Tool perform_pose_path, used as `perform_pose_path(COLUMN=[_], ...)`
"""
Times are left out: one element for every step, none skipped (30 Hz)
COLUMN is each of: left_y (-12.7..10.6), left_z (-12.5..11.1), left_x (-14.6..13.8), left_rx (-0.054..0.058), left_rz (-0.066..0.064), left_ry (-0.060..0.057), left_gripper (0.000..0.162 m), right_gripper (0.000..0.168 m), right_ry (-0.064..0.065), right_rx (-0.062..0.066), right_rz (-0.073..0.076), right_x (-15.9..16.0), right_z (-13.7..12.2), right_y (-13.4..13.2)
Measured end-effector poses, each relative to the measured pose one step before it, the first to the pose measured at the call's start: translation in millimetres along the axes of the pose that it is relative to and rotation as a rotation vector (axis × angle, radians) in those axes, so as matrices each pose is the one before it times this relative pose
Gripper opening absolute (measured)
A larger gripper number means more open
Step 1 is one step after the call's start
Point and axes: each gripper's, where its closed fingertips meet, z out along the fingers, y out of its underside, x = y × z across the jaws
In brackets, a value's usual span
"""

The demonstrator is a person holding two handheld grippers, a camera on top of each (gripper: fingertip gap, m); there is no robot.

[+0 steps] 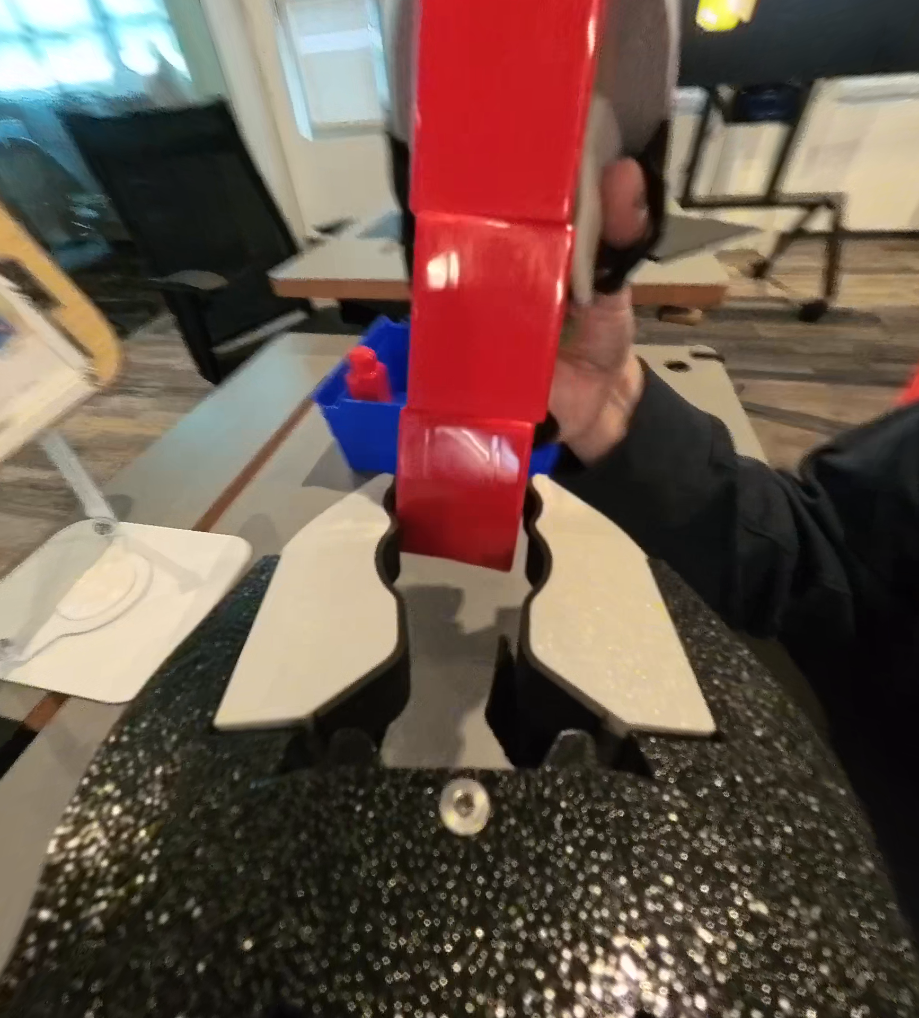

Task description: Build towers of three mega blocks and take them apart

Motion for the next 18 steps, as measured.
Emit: perform_pose_path(left_y=[-6.94,-7.65,-7.02,-5.09,-2.4,0.54,2.29,1.09,-2.0,-3.19,-1.89,-0.04,0.76,0.64,0.94,0.77,-0.08,-0.37], left_z=[-2.3,-2.55,-2.24,-1.03,0.28,1.3,1.81,1.49,0.53,-0.48,-0.26,0.05,0.07,0.31,0.87,1.08,0.65,0.26], left_x=[-7.65,-3.72,-0.02,1.63,0.91,0.1,-0.43,0.58,2.14,3.1,2.79,1.21,1.2,1.12,0.83,0.49,0.05,-0.37], left_rx=[0.039,0.0416,0.037,0.0231,0.0074,-0.008,-0.0151,-0.0038,0.0186,0.0261,0.0135,-0.0015,-0.0034,0.0014,-0.0003,-0.0001,0.004,0.0041], left_rz=[0.0142,0.0199,0.0115,0.0026,0.0026,0.0092,0.0138,0.0155,0.0147,0.0131,0.0058,-0.0078,-0.0117,-0.0069,-0.0017,0.0016,0.0028,0.0032], left_ry=[-0.0638,-0.0391,-0.0144,-0.0017,-0.0048,-0.0098,-0.0119,-0.004,0.0061,0.0132,0.0156,0.0115,0.0154,0.0136,0.0086,0.0022,-0.0008,-0.0029], left_gripper=[0.048,0.059,0.066,0.067,0.069,0.067,0.067,0.063,0.058,0.046,0.04,0.04,0.039,0.038,0.038,0.038,0.038,0.038], right_gripper=[0.03,0.03,0.03,0.03,0.03,0.03,0.03,0.03,0.03,0.03,0.03,0.031,0.031,0.031,0.031,0.031,0.031,0.031], right_ry=[0.0366,0.0316,0.0161,-0.004,-0.021,-0.013,-0.0132,-0.0122,0.0039,0.0036,-0.0146,-0.004,0.0036,-0.0045,-0.0082,-0.0105,-0.0011,0.0028], right_rx=[0.0017,-0.012,-0.0112,-0.0088,-0.0098,-0.0068,-0.0092,-0.0125,-0.0097,-0.0079,0.0031,-0.0032,-0.0103,-0.0085,-0.0086,-0.0048,0.0022,0.004], right_rz=[-0.0164,-0.0177,-0.0092,0.004,0.0107,0.0064,0.0046,0.0051,-0.0032,-0.0048,0.0036,-0.0043,-0.0104,-0.0086,-0.0073,-0.0042,0.0004,0.0021], right_x=[3.58,3.13,1.44,-0.62,-2.72,-1.8,-1.71,-1.47,0.46,0.54,-2.01,-0.76,0.15,-1.06,-1.53,-1.43,0.06,0.69], right_z=[-0.42,-0.42,-0.05,0.67,1.65,2.2,2.37,2.25,1.59,0.84,-0.01,-0.59,-0.75,-0.36,0.28,0.29,-0.27,-0.49], right_y=[-1.1,0.69,1.11,1.2,2.05,2.17,2.66,2.88,2.24,1.52,-0.62,-0.11,0.64,0.55,1.08,0.81,-0.26,-0.64])
